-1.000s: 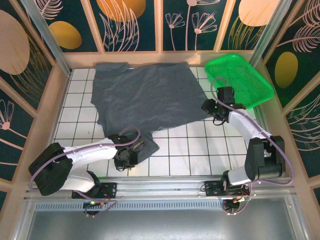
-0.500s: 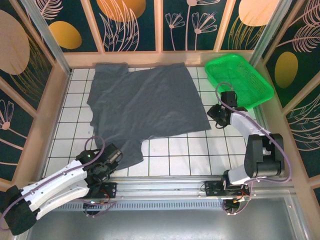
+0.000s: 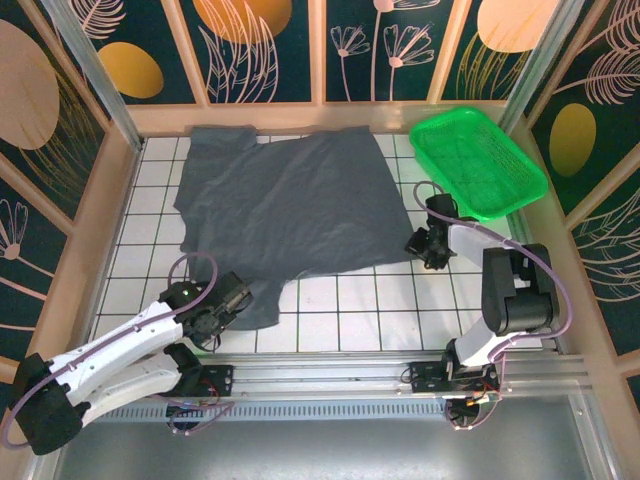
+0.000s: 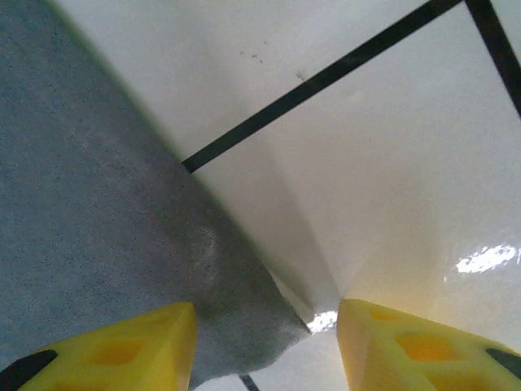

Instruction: Fold and stack the t-shirts

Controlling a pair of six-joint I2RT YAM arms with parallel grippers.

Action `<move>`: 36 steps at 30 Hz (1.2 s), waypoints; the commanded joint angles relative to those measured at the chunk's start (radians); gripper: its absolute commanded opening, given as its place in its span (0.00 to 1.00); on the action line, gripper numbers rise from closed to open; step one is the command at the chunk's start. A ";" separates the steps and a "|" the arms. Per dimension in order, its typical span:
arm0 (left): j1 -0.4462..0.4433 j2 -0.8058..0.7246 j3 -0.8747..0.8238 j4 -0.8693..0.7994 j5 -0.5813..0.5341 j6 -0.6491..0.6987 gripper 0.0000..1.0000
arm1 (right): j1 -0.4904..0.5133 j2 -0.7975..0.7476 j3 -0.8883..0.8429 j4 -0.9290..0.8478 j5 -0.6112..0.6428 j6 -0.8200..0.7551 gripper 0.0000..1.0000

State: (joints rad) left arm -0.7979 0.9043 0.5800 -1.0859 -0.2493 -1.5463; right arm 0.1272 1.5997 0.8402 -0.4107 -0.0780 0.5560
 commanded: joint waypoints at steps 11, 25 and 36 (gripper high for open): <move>0.027 0.033 0.066 -0.042 -0.084 0.061 0.00 | 0.026 0.113 0.097 -0.007 0.007 -0.042 0.19; 0.043 0.100 0.124 -0.047 -0.131 0.145 0.00 | 0.015 -0.061 0.050 -0.322 0.188 0.123 0.00; 0.043 0.092 0.105 -0.111 -0.077 0.175 0.00 | 0.044 -0.311 -0.121 -0.556 0.107 0.210 0.00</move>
State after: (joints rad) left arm -0.7635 1.0115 0.6891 -1.1263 -0.3412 -1.3800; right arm 0.1513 1.3216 0.7559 -0.8555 0.0696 0.7147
